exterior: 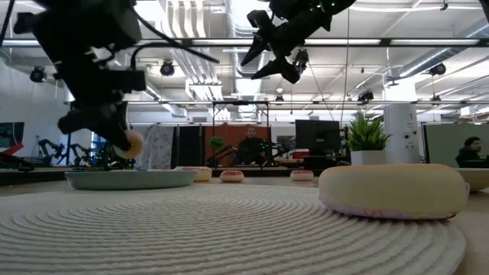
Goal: Pick & Place donuts
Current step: Put the small orange donut on the blue plate
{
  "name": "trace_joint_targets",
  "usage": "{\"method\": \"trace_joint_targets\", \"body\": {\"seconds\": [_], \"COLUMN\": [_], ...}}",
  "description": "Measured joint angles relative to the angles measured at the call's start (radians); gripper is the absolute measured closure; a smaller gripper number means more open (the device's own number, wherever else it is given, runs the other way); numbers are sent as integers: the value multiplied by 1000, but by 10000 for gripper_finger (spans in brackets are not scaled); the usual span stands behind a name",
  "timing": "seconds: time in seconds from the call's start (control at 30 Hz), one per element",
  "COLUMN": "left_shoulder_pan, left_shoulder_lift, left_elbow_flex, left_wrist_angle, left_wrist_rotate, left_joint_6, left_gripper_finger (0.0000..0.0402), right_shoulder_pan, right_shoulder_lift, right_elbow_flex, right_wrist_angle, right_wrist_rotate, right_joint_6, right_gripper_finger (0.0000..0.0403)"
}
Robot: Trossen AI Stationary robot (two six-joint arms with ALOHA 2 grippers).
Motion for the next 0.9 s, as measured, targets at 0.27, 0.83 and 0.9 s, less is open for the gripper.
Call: {"method": "trace_joint_targets", "body": {"seconds": [0.27,0.83,0.9], "left_shoulder_pan": [55,105,104], "left_shoulder_lift": [124,160,155], "left_elbow_flex": [-1,31,46], "left_wrist_angle": [17,92,85], "left_wrist_rotate": [0,188,232], "left_joint_6": [-5,-121,-114], "left_gripper_finger": [401,312,292], "right_shoulder_pan": [0,0,0], "right_shoulder_lift": [0,0,0], "right_elbow_flex": [0,-1,-1], "right_wrist_angle": [0,2,1], "right_wrist_rotate": [0,0,0], "right_joint_6": [18,15,12], "right_gripper_finger": [211,211,211]}}
